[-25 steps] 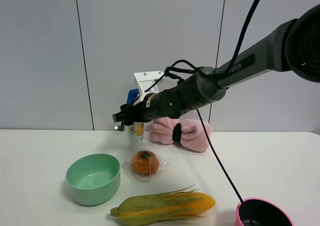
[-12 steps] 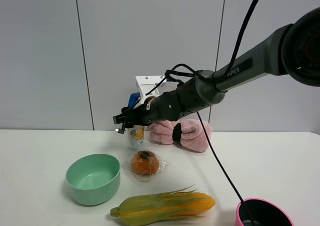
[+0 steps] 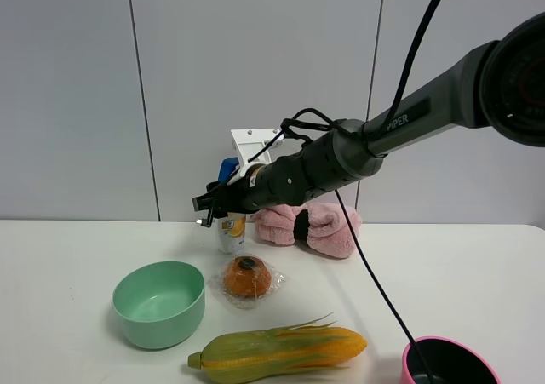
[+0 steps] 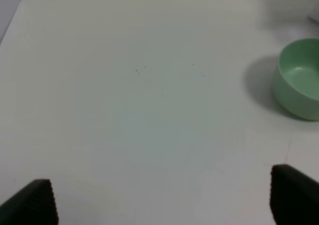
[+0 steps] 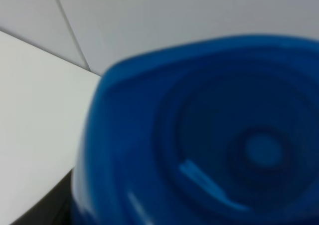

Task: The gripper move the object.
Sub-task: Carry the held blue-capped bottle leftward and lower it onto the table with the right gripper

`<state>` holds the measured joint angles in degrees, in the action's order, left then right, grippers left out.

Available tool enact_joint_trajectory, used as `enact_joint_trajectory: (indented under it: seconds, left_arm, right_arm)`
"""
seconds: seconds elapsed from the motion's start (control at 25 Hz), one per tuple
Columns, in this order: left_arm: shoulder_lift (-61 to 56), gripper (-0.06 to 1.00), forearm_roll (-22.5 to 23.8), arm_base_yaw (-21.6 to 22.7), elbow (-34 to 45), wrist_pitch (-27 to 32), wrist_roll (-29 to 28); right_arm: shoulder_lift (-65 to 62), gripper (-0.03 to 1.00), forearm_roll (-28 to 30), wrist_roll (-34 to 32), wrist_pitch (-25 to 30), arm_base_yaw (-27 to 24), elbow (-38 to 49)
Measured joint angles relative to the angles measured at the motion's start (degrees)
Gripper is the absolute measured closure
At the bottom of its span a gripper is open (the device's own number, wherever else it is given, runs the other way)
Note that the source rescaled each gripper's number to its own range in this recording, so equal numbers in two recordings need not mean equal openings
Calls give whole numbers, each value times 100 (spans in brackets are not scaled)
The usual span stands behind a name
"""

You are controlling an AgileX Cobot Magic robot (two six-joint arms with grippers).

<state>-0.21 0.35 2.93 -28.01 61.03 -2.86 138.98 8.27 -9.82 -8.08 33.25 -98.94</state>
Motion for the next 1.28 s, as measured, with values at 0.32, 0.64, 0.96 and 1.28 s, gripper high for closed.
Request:
enact_joint_trajectory:
  seconds: [0.32, 0.64, 0.96, 1.28]
  left_arm:
    - [0, -6, 0, 0, 0, 0, 0]
    - [0, -6, 0, 0, 0, 0, 0]
    - [0, -6, 0, 0, 0, 0, 0]
    - [0, -6, 0, 0, 0, 0, 0]
  right_arm:
    - [0, 97, 0, 22, 5, 0, 0]
    - [0, 97, 0, 39, 5, 0, 0]
    - [0, 86, 0, 39, 5, 0, -5]
    - [0, 71, 0, 39, 16, 6, -5]
